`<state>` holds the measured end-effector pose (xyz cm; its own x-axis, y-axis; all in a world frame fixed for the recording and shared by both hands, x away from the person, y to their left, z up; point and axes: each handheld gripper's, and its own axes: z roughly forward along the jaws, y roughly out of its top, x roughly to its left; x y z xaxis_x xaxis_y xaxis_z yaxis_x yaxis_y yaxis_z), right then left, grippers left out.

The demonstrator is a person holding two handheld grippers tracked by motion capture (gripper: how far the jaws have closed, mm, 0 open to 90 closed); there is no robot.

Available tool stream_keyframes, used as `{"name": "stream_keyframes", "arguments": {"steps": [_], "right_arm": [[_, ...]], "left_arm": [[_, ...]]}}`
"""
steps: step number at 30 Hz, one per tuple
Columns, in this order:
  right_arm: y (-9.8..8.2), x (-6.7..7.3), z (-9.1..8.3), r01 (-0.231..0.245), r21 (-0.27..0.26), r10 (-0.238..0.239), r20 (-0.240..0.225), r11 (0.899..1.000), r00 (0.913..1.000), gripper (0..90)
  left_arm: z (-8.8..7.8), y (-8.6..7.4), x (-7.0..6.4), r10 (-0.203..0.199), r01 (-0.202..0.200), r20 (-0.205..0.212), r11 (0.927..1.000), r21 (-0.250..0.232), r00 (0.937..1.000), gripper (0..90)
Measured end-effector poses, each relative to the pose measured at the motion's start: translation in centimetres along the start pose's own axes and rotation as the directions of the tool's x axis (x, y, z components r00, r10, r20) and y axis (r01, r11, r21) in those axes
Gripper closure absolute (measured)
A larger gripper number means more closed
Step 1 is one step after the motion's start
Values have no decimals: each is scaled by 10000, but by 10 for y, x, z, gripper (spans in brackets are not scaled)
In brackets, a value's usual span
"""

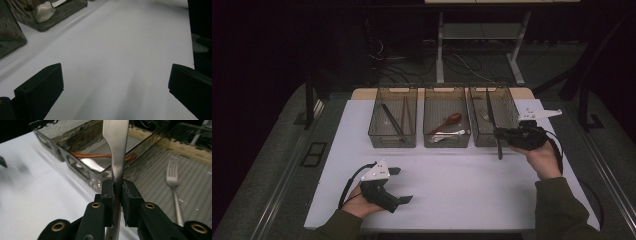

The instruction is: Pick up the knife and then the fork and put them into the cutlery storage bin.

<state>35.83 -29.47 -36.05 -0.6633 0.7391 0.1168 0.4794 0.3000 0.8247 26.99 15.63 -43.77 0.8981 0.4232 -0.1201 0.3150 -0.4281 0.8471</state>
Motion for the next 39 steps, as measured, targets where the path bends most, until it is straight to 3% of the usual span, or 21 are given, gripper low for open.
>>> {"name": "stream_keyframes", "arguments": {"steps": [10,19,26,32,39], "right_arm": [[31,-16,-16,-85,-399,115,761,9992,9970,806],[51,-38,-2,-334,-467,407,1649,9983,9855,806],[50,-56,21,-711,-180,733,2290,9973,9707,806],[39,-64,42,-918,507,756,2605,9945,9625,806],[24,-70,57,-1110,1371,689,2804,9843,9574,805]], "left_arm": [[0,0,0,-46,46,-4,10000,-42,10000,0],[-1,1,-1,13,-13,11,10000,-40,10000,0],[-1,0,0,14,-14,37,10000,-42,10000,0],[-2,0,0,-9,9,57,10000,-76,10000,0],[-1,0,0,-14,14,77,10000,-66,10000,0]]}}
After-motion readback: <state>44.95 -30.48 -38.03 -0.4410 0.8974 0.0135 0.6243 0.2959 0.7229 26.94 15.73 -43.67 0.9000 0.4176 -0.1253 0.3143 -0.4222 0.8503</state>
